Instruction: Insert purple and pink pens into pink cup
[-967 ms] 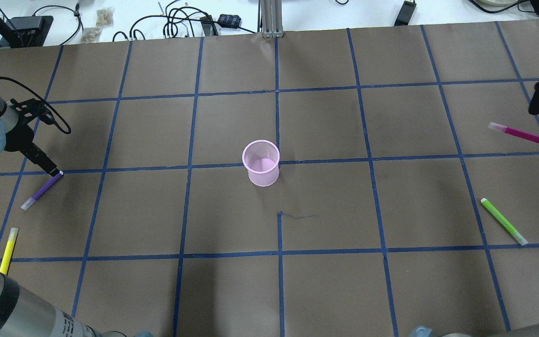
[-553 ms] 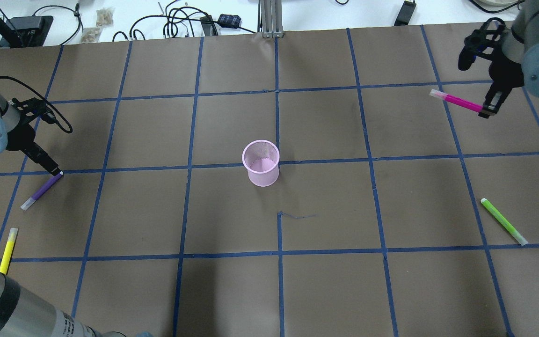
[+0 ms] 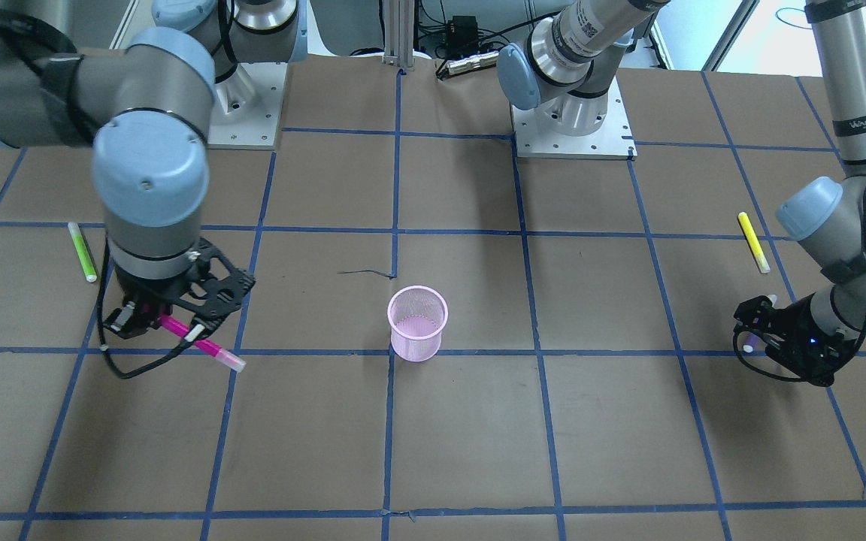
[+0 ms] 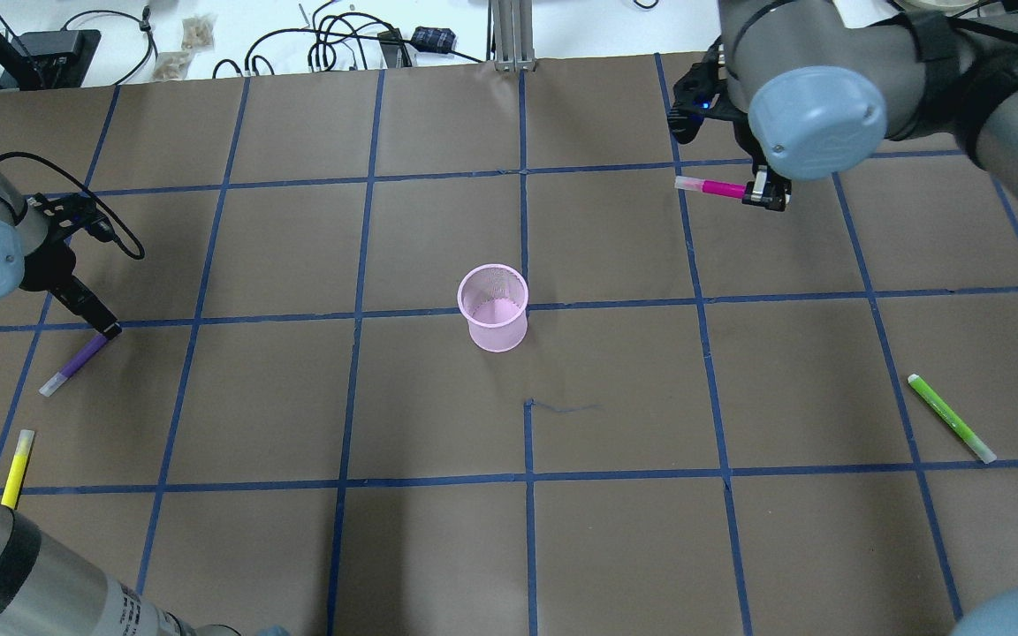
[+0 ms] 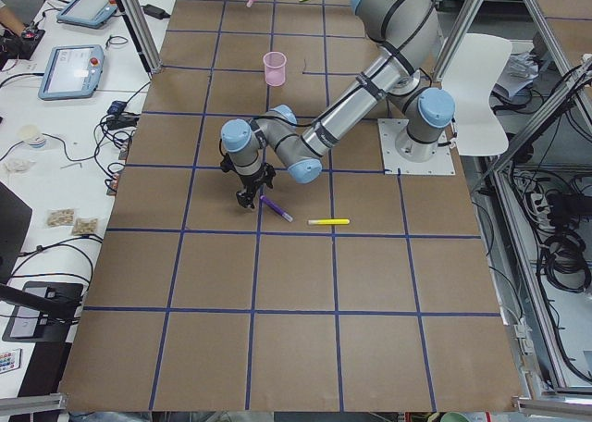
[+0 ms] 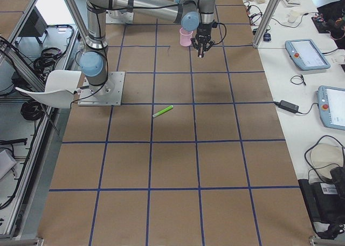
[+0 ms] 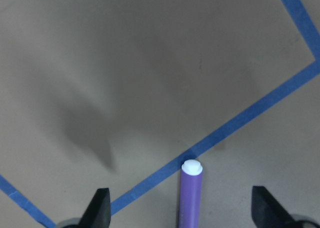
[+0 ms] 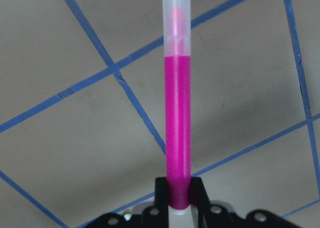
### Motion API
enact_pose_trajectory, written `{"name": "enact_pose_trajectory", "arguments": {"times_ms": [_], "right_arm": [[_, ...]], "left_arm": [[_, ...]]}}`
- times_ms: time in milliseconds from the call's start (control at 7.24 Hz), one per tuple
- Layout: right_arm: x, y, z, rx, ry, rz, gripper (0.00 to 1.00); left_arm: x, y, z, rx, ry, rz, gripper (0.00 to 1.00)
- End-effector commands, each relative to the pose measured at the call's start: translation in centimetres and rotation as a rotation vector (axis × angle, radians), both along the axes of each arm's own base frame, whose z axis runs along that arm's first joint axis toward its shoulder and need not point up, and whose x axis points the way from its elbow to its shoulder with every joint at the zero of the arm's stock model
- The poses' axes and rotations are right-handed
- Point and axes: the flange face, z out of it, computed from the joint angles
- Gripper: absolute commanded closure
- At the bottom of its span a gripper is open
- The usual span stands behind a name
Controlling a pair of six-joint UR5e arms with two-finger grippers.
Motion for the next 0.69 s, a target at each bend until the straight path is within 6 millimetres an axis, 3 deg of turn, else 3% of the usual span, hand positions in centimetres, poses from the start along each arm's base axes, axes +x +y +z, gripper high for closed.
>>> {"name": "enact_pose_trajectory", "arguments": {"times_ms": [0, 276, 415, 553], "right_arm": [[9.0, 2.5, 2.1, 0.033, 0.074, 0.100, 1.00], [16.6, 3.5, 0.0, 0.035, 0.174, 0.121, 1.00], [19.2, 4.7, -1.1, 0.056, 0.219, 0.151, 1.00], [20.6, 5.8, -1.5, 0.069, 0.238, 0.173, 1.00]], "left_arm": [[-0.1, 0.1, -0.6, 0.010, 0.006, 0.005, 0.00], [-0.1, 0.2, -0.8, 0.014, 0.006, 0.004, 0.20], [-0.1, 0.2, -0.9, 0.015, 0.007, 0.001, 0.25], [-0.1, 0.1, -0.9, 0.015, 0.007, 0.001, 0.28]]}}
